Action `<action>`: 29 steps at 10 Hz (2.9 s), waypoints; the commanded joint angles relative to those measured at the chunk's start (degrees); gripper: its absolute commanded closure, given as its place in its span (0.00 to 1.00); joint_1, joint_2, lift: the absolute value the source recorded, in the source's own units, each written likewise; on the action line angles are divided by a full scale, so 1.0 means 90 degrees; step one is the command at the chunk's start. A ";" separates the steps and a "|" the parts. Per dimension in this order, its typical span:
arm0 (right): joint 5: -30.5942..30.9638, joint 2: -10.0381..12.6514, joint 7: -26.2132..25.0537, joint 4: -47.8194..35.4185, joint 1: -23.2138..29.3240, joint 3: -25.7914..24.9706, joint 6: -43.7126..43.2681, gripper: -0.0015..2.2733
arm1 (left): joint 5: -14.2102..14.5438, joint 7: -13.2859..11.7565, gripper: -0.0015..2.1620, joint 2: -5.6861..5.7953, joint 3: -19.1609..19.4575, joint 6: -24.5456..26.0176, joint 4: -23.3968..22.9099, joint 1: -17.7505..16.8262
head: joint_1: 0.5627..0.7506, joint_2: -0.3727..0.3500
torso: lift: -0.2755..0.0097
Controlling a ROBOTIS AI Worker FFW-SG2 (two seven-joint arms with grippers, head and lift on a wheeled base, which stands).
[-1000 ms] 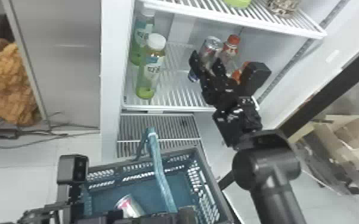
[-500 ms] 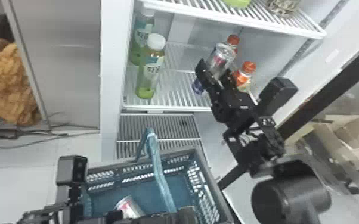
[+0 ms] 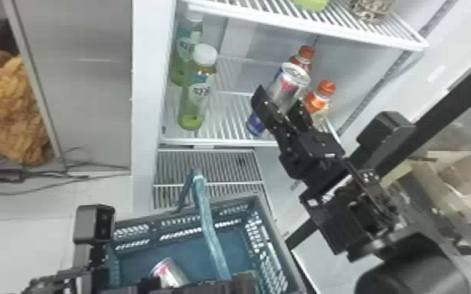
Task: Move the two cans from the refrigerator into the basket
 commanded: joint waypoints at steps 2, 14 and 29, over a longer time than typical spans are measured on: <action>-0.0078 0.0029 -0.0005 -0.0907 0.0530 -0.0369 0.0884 0.42 | 0.0000 0.0000 0.54 0.0005 0.0000 0.0000 0.0000 0.0016 | 0.70 0.03 | 0.00; -0.0713 0.0215 0.0034 -0.2532 0.1576 -0.0915 0.3462 0.42 | 0.0026 0.0000 0.54 0.0014 0.0000 0.0000 0.0000 0.0016 | 0.70 0.03 | 0.00; -0.0649 0.0361 -0.0024 -0.2985 0.2061 -0.1055 0.4806 0.21 | 0.0026 0.0000 0.54 0.0024 -0.0026 0.0000 0.0000 0.0016 | 0.70 0.03 | 0.00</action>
